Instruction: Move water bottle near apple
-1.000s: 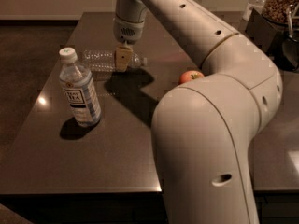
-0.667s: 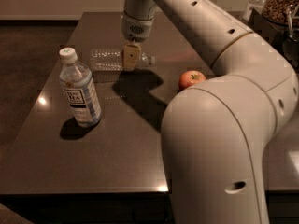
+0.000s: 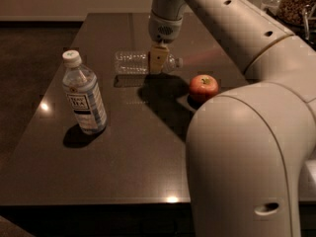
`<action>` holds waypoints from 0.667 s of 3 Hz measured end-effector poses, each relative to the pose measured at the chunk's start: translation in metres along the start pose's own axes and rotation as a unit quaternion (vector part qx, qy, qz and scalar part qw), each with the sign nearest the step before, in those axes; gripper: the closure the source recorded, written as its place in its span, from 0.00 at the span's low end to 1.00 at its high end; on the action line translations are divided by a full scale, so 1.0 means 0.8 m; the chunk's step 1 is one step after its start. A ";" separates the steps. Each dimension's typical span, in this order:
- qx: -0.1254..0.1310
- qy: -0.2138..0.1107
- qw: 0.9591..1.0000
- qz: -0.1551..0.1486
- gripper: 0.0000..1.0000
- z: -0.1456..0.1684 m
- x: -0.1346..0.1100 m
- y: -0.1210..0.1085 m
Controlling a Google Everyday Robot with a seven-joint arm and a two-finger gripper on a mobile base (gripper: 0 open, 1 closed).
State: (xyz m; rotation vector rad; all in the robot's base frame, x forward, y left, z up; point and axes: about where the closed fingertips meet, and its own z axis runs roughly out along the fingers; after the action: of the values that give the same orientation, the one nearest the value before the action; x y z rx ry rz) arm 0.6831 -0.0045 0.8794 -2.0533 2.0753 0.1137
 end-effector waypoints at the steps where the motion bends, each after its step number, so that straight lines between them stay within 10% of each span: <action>1: -0.002 0.011 1.000 0.006 1.00 0.000 0.028 0.003; 2: -0.011 0.018 1.000 0.009 1.00 0.006 0.046 0.012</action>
Offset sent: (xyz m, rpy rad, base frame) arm -0.0374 -0.0642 -0.0218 -0.0752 0.1052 -0.0175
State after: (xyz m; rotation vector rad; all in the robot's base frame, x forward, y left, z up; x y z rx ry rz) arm 0.6740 -0.0395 0.8661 -2.0635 2.1238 0.1048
